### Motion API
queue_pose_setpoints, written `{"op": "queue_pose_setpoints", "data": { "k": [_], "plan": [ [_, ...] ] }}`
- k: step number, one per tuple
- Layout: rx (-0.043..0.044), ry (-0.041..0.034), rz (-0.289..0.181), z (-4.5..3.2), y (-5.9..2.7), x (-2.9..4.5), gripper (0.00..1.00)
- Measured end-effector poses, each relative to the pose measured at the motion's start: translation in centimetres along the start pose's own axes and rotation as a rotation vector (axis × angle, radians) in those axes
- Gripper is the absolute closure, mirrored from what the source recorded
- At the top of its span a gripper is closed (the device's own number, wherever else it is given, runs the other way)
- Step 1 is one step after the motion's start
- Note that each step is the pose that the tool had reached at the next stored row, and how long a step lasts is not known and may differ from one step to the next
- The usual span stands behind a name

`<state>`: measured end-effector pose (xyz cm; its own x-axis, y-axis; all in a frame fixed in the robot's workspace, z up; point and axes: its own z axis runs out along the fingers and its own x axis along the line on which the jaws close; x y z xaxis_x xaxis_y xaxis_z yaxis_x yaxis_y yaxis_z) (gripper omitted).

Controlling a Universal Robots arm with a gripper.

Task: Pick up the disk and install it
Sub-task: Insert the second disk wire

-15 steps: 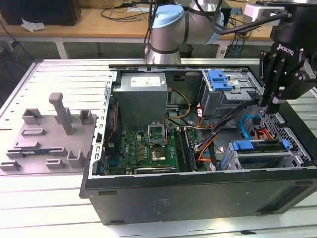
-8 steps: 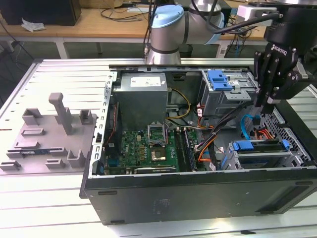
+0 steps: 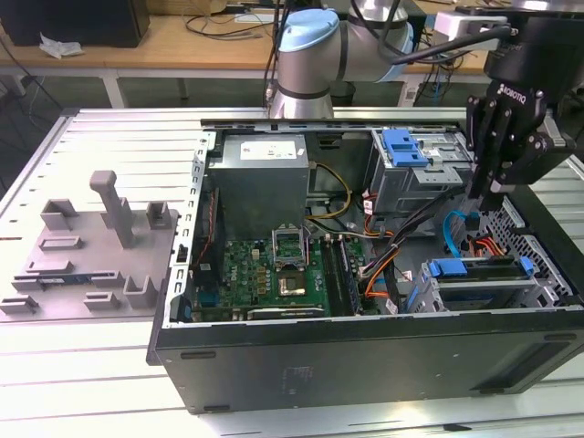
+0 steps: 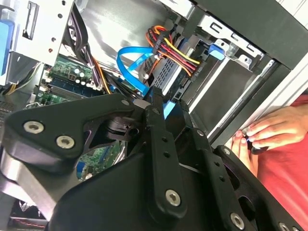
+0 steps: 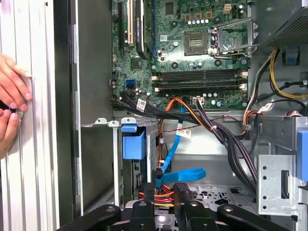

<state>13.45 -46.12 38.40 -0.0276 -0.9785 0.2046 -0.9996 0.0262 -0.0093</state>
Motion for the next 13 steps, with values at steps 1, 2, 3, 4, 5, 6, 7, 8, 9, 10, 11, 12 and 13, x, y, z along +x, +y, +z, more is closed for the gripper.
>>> {"op": "queue_pose_setpoints", "data": {
  "k": [1,2,3,4,5,6,7,8,9,10,11,12,13],
  "plan": [
    [0.0001,0.0010,0.000,0.03,0.00,-0.01,0.70],
    [0.0002,0.0059,0.000,0.11,0.02,-0.02,0.70],
    [0.0004,0.0113,0.000,0.17,0.03,-0.03,0.70],
    [0.0004,0.0147,0.000,0.21,0.05,-0.04,0.70],
    [0.0006,0.0187,0.000,0.24,0.07,-0.04,0.70],
    [0.0008,0.0262,-0.001,0.31,0.10,-0.07,0.70],
    [0.0010,0.0306,-0.001,0.38,0.15,-0.11,0.70],
    [0.0010,0.0319,-0.001,0.42,0.18,-0.13,0.70],
    [0.0010,0.0326,-0.001,0.46,0.21,-0.15,0.70],
    [0.0011,0.0330,-0.001,0.51,0.25,-0.18,0.70],
    [0.0011,0.0332,-0.001,0.56,0.28,-0.20,0.70],
    [0.0011,0.0334,-0.001,0.59,0.31,-0.21,0.70],
    [0.0011,0.0338,-0.001,0.63,0.34,-0.22,0.70]
  ]
}}
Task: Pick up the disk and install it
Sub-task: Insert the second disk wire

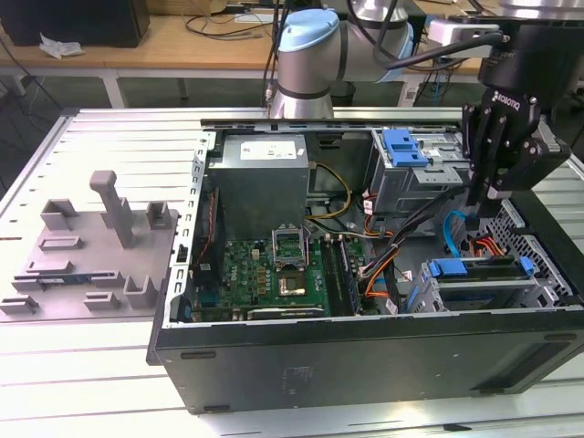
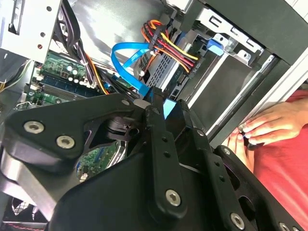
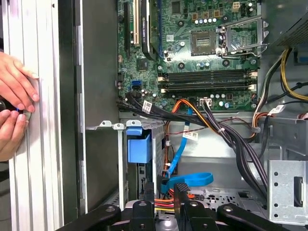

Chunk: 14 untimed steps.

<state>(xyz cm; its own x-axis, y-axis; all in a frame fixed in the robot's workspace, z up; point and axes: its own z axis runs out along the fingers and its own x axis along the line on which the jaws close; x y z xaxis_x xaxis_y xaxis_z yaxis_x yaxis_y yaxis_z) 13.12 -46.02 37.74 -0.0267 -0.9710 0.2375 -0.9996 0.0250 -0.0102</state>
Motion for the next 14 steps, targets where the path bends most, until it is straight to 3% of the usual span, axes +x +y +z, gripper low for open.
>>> {"op": "queue_pose_setpoints", "data": {
  "k": [14],
  "plan": [
    [0.0003,0.0072,0.000,0.37,0.10,-0.09,0.70]
  ]
}}
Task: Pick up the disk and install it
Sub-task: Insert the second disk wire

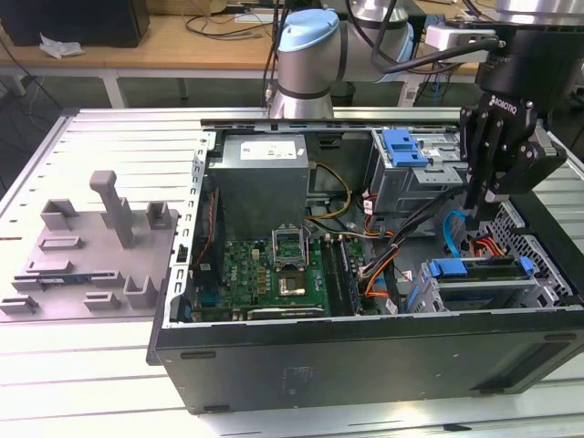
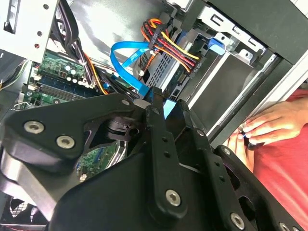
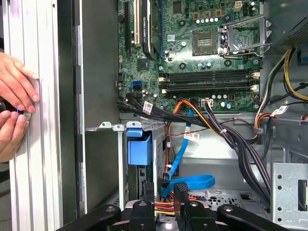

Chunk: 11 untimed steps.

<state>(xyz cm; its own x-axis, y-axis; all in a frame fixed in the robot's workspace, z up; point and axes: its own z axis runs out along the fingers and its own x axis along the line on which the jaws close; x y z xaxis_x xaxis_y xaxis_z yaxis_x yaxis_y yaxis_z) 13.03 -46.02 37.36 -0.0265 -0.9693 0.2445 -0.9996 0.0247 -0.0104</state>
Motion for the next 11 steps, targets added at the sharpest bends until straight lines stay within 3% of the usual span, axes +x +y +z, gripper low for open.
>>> {"op": "queue_pose_setpoints", "data": {
  "k": [11],
  "plan": [
    [0.0001,0.0040,0.000,0.40,0.00,-0.10,0.70]
  ]
}}
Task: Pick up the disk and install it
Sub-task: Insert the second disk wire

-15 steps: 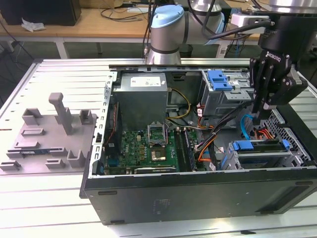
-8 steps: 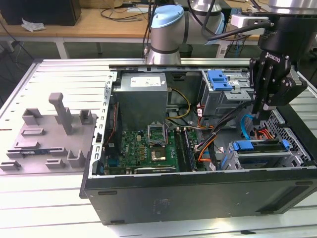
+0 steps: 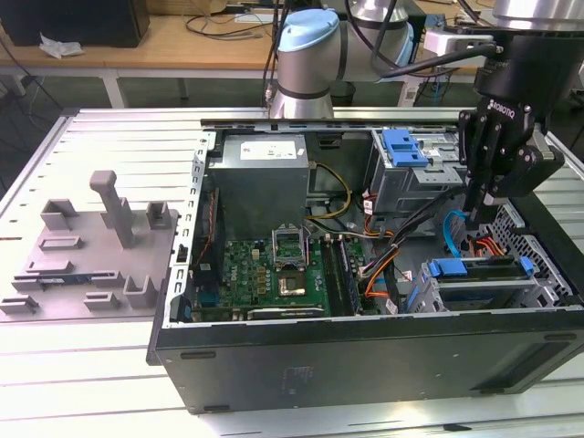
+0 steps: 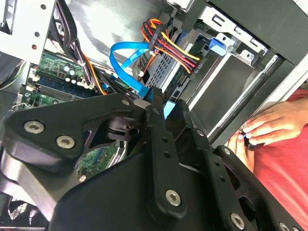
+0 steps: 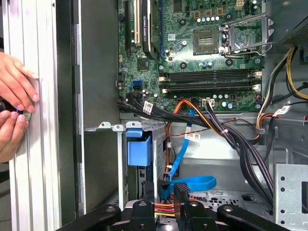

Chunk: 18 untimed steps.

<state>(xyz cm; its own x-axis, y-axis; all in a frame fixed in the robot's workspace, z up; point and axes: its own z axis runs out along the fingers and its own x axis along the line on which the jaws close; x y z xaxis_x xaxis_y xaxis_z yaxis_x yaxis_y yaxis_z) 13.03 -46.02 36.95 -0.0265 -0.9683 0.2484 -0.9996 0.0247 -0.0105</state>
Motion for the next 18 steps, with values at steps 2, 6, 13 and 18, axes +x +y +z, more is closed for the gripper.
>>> {"op": "queue_pose_setpoints", "data": {
  "k": [2,6,13,18],
  "plan": [
    [0.0000,0.0007,0.000,0.11,0.00,-0.03,0.70],
    [0.0001,0.0018,0.000,0.32,0.00,-0.08,0.70],
    [0.0001,0.0045,0.000,0.48,0.00,-0.11,0.70],
    [0.0002,0.0069,0.000,0.54,0.01,-0.12,0.78]
  ]
}}
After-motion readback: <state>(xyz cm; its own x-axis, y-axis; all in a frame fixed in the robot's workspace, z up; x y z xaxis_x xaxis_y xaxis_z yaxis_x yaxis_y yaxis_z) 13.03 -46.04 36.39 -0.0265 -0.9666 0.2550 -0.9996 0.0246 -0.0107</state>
